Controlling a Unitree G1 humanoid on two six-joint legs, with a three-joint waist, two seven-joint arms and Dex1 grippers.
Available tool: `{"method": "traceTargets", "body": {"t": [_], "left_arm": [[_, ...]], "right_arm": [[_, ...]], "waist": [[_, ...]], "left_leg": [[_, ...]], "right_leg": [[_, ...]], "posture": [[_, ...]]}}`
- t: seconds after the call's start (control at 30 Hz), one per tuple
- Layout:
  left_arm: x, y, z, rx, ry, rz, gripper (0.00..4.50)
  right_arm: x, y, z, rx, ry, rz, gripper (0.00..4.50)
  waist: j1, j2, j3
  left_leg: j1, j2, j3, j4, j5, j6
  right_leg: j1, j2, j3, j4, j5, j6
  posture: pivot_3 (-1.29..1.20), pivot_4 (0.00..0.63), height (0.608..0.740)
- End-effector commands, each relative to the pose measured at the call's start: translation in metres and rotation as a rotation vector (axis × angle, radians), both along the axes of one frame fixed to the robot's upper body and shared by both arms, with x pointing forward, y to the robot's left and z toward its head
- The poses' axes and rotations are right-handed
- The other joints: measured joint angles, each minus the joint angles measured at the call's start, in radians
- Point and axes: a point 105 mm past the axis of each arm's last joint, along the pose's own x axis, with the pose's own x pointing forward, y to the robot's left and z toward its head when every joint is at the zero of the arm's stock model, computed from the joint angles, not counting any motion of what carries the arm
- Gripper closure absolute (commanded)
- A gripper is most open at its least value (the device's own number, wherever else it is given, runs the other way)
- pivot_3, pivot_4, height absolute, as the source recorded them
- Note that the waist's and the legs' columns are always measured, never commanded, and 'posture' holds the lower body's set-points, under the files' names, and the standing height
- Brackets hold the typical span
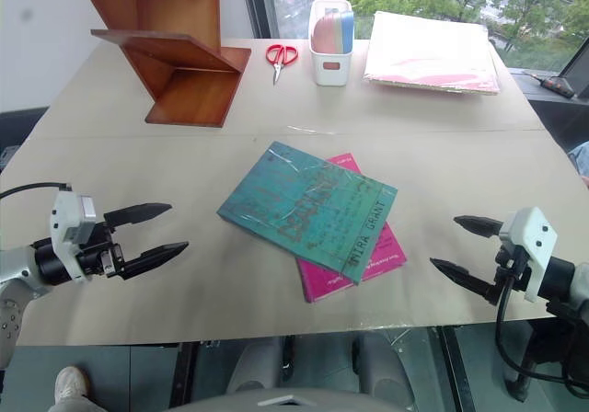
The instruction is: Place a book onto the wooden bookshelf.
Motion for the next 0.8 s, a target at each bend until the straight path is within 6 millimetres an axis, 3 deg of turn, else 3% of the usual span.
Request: {"method": "traceTargets", "body": {"t": [0.03,0.13,0.4,0.67,0.8], "left_arm": [[0.001,0.000,0.014,0.025,-0.058,-0.017,0.04],[0.002,-0.011,0.020,0.001,-0.091,-0.075,0.00],[-0.008,-0.026,0.028,-0.045,-0.099,-0.202,0.00],[-0.012,-0.038,0.021,-0.054,-0.075,-0.252,0.00],[-0.009,-0.039,0.020,-0.059,-0.077,-0.250,0.00]], "right_arm": [[0.005,0.001,0.011,-0.009,-0.043,0.013,0.00],[0.009,0.006,0.016,0.037,-0.052,0.028,0.79],[0.005,0.045,0.024,0.098,-0.058,0.167,4.45],[0.020,0.105,0.032,0.080,-0.057,0.317,4.45],[0.031,0.137,0.047,0.077,-0.112,0.394,4.45]], "waist": [[0.000,0.000,0.000],[0.000,0.000,0.000],[-0.001,0.000,0.000],[-0.006,0.000,0.000],[-0.002,0.001,0.000]], "left_leg": [[0.000,0.000,0.000,0.000,0.000,0.000],[0.000,0.000,0.000,0.001,0.000,0.000],[0.000,0.000,0.000,0.000,0.000,0.000],[0.001,0.001,0.000,0.001,0.000,0.000],[0.000,0.001,0.000,0.001,0.000,0.000]], "right_leg": [[0.000,0.000,0.000,0.000,0.000,0.000],[0.000,0.000,0.000,0.000,0.000,0.000],[0.000,0.001,0.000,0.000,0.002,0.004],[0.000,0.002,0.000,0.002,0.002,0.004],[-0.001,0.002,0.000,0.002,0.002,0.004]], "posture": [[0.00,0.150,0.740],[0.00,0.150,0.740],[0.00,0.150,0.740],[0.00,0.150,0.740],[0.00,0.150,0.740]]}}
